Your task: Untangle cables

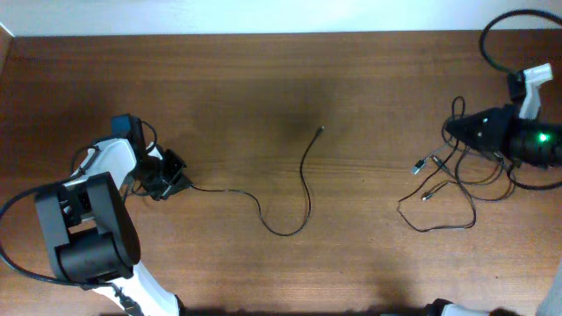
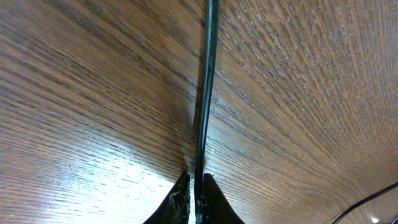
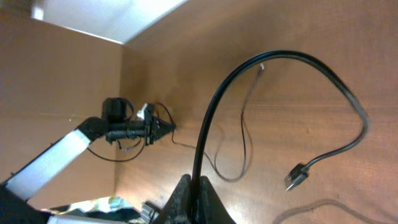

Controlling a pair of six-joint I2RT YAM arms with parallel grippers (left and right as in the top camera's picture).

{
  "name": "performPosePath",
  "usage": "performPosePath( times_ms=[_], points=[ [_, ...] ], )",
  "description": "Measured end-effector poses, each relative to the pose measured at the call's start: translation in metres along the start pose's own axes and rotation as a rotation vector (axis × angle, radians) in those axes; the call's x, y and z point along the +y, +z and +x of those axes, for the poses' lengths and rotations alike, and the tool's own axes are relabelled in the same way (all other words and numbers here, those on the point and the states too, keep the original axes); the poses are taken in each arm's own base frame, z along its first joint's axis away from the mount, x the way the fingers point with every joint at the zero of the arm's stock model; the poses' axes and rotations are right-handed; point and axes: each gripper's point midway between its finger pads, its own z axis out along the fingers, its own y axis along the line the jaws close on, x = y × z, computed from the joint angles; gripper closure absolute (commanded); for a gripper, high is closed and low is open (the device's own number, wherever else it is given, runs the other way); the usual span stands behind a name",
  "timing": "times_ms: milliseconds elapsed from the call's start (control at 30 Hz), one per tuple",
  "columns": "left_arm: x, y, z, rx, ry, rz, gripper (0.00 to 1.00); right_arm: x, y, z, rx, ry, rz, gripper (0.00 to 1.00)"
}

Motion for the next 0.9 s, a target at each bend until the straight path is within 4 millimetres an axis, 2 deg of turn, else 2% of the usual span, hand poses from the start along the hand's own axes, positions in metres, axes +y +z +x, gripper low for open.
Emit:
performPosePath(
  times_ms=[100, 167, 267, 333, 400, 467, 500, 667, 700, 767, 833, 900],
  points=[
    [-0.001, 0.000, 0.000, 0.000, 0.000, 0.003, 0.89, -0.045, 0.020, 0.005, 0.130, 0.231, 0.110, 0.96],
    [-0.001, 0.000, 0.000, 0.000, 0.001, 0.003, 0.89, -0.089, 0.025, 0.021, 0.217, 0.508, 0.313, 0.96],
    [-0.001, 0.000, 0.000, -0.001, 0.001, 0.004, 0.89, -0.144, 0.014, 0.038, 0.227, 0.802, 0.650, 0.96],
    [-0.001, 0.000, 0.000, -0.002, 0.001, 0.004, 0.89, -0.171, 0.003, 0.046, 0.180, 0.930, 0.837, 0.95],
    [-0.001, 0.000, -0.001, -0.002, 0.002, 0.005, 0.89, -0.194, -0.011, 0.057, 0.115, 1.045, 1.016, 0.90],
    [-0.001, 0.000, -0.001, -0.002, 0.002, 0.005, 0.89, -0.212, -0.017, 0.063, 0.044, 1.112, 1.127, 0.90],
    [-0.001, 0.000, -0.001, -0.002, 0.001, 0.005, 0.89, -0.222, -0.017, 0.065, 0.013, 1.130, 1.166, 0.87],
    [-0.002, 0.000, -0.001, -0.005, 0.004, 0.010, 0.89, -0.267, 0.002, 0.076, -0.083, 1.151, 1.235, 0.85],
    [-0.002, 0.000, -0.001, -0.005, 0.004, 0.010, 0.89, -0.275, 0.007, 0.080, -0.090, 1.154, 1.240, 0.81],
    [-0.002, 0.000, -0.001, -0.006, 0.004, 0.010, 0.88, -0.293, 0.019, 0.087, -0.118, 1.155, 1.237, 0.55],
    [-0.002, 0.000, -0.001, -0.006, 0.004, 0.012, 0.88, -0.303, 0.026, 0.089, -0.142, 1.147, 1.232, 0.45],
    [-0.002, 0.000, -0.001, -0.005, 0.004, 0.013, 0.88, -0.310, 0.028, 0.089, -0.166, 1.136, 1.234, 0.42]
  ],
)
